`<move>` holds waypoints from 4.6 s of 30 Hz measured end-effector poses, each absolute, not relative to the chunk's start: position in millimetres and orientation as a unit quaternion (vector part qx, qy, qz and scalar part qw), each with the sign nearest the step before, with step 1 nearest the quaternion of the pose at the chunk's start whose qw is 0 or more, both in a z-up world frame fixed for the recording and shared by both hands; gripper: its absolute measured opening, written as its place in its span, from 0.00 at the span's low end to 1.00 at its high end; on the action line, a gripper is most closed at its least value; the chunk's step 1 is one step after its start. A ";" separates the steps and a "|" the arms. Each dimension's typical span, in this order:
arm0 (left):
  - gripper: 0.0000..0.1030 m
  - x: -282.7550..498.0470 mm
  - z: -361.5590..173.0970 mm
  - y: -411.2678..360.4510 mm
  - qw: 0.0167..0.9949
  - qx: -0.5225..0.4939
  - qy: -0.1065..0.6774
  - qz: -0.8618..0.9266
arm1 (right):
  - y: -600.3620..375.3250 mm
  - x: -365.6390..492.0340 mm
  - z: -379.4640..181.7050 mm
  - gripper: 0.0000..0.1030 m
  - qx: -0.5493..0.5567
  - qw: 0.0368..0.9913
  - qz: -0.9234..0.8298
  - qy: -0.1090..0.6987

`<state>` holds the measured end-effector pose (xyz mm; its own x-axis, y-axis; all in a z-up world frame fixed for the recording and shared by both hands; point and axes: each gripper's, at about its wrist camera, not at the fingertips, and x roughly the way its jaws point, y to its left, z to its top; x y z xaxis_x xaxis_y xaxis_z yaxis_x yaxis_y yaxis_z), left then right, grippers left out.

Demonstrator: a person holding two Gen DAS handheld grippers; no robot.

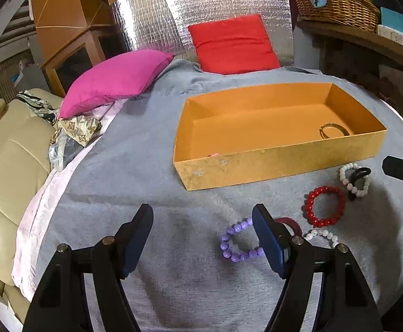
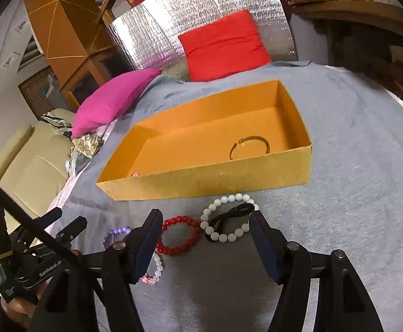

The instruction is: Organize jewelry

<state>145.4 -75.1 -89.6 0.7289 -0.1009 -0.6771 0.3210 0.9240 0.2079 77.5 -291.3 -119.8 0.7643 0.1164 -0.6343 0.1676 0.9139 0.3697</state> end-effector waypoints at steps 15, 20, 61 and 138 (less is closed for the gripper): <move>0.73 148.6 -94.6 -69.7 0.912 0.161 0.361 -0.111 | -297.3 78.0 -124.5 0.67 0.215 0.909 -0.012 0.357; 0.73 151.0 -98.9 -69.7 0.907 0.165 0.369 -0.113 | -303.4 80.4 -128.6 0.67 0.220 0.905 -0.016 0.364; 0.54 184.2 -126.4 13.9 0.864 0.077 0.470 -0.166 | -342.5 79.0 -147.3 0.67 0.321 0.870 -0.005 0.374; 0.09 198.4 -36.3 -89.9 0.892 -0.001 0.334 -0.303 | -285.5 154.5 -132.3 0.56 0.224 0.873 0.110 0.419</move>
<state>198.4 -89.9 -36.3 0.5926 -0.5419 -0.5960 0.5411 0.8159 -0.2039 154.5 -285.5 -132.3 0.6248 0.3805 -0.6817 -0.0047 0.8750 0.4841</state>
